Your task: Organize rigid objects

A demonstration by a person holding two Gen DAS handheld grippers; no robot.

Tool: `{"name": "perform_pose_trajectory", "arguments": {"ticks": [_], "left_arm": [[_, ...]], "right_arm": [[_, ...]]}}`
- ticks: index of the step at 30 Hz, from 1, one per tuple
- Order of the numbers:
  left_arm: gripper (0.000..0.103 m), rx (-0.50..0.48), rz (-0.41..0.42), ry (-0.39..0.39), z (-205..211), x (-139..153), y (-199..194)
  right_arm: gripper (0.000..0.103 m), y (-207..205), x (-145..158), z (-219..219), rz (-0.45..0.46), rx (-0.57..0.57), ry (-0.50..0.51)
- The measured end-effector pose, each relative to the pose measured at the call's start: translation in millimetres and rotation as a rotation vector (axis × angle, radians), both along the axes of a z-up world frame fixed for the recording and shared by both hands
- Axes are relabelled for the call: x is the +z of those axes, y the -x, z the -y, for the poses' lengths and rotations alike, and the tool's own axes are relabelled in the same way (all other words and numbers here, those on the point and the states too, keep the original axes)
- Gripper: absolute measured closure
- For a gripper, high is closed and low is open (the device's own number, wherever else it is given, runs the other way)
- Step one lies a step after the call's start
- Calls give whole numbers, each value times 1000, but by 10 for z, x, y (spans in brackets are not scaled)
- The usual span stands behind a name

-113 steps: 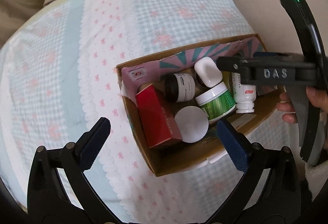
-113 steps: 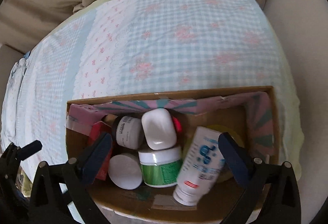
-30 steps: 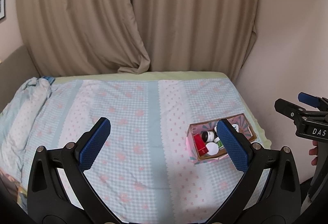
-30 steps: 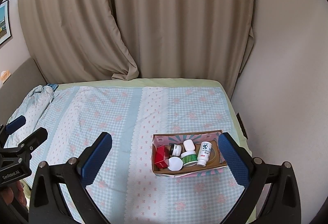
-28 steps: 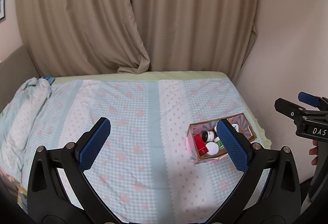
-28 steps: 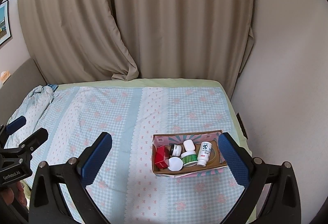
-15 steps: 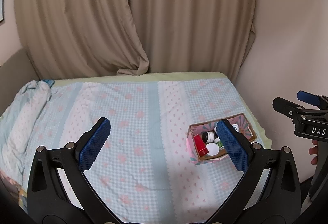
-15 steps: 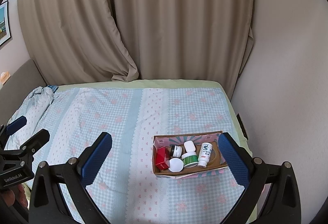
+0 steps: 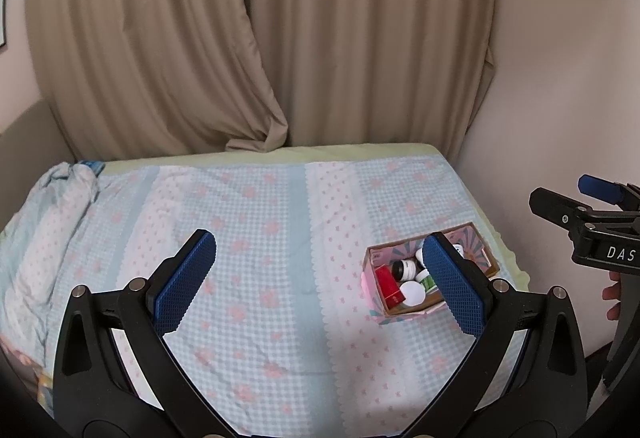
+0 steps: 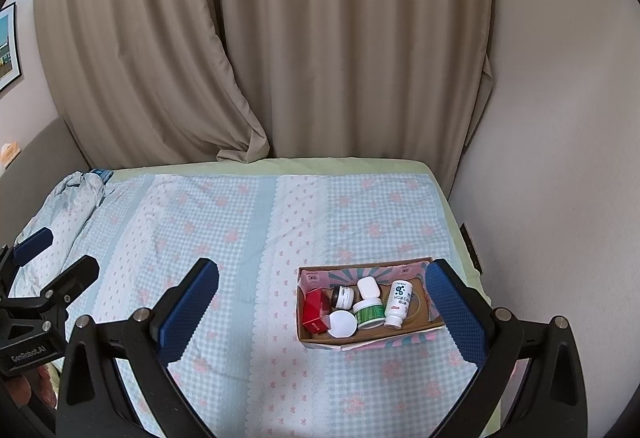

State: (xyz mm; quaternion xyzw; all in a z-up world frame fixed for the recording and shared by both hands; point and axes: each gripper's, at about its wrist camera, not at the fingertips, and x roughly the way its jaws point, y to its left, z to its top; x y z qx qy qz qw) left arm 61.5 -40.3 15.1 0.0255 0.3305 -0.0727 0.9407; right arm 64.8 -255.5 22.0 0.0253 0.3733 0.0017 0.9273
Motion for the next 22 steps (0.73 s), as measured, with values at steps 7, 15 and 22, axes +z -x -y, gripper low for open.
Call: {"name": "perform_pose_trajectory", "arguments": {"ticks": [7,15,22], "left_arm": [[0,-4,56,-47,62,73,47],[0,35,107,-89,83,106,93],[0,23,124,-68,64,113,131]], "right_arm": [[0,-10,-2,9,1,-1,3],[0,-44,-6,28,3,-2,5],[0,-55,-11,34,4,-1,4]]}}
